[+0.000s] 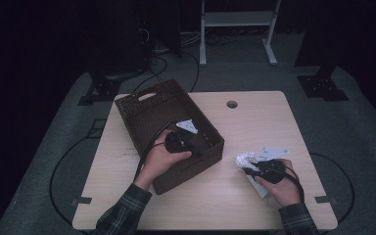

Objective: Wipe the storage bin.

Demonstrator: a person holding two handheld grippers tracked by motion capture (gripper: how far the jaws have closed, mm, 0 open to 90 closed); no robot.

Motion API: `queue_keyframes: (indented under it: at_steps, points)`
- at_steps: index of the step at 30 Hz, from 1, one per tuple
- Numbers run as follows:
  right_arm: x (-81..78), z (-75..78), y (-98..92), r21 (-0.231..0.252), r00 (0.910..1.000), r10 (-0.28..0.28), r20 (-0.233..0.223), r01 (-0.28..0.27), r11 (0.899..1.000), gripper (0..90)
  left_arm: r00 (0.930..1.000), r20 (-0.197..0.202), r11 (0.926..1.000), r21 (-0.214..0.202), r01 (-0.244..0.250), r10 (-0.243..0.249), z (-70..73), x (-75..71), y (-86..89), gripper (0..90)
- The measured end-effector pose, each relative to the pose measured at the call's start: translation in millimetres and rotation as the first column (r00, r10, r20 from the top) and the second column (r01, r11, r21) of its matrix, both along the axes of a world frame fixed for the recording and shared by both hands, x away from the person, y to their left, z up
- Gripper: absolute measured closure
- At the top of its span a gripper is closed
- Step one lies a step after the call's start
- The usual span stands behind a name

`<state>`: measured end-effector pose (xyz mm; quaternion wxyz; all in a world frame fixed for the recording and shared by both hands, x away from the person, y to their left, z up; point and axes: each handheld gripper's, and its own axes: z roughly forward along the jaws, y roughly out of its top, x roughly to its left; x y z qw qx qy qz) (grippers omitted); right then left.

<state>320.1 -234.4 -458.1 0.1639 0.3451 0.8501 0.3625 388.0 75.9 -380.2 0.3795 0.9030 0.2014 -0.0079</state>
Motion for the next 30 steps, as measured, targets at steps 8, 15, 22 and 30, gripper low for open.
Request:
queue_keyframes:
  at_steps: [8, 15, 22, 30]
  points:
    - [-1.5, 0.3, -1.7, 0.005, 1.0, -0.008, -0.006, 0.008, 1.0, 71.9, 1.0, 0.009, 0.9999, -0.012, 0.001, -0.001, 6.5, -7.4, 18.6, 72.2]
    - [-1.8, 0.0, -0.3, 0.002, 0.9999, -0.009, -0.006, 0.009, 1.0, 72.0, 0.9999, -0.009, 1.0, -0.002, 0.008, -0.008, 8.0, -15.3, 34.2, 79.4]
    - [-1.6, 0.3, -1.1, 0.0, 0.9999, -0.009, -0.004, 0.009, 1.0, 72.0, 0.9998, 0.002, 0.9997, 0.012, 0.02, -0.02, 1.6, -11.5, 17.5, 80.4]
    - [-1.2, 0.2, -1.8, -0.003, 0.9999, -0.011, -0.003, 0.011, 1.0, 71.9, 0.9988, 0.029, 0.9988, -0.029, 0.039, -0.039, -2.9, -3.3, -1.3, 78.1]
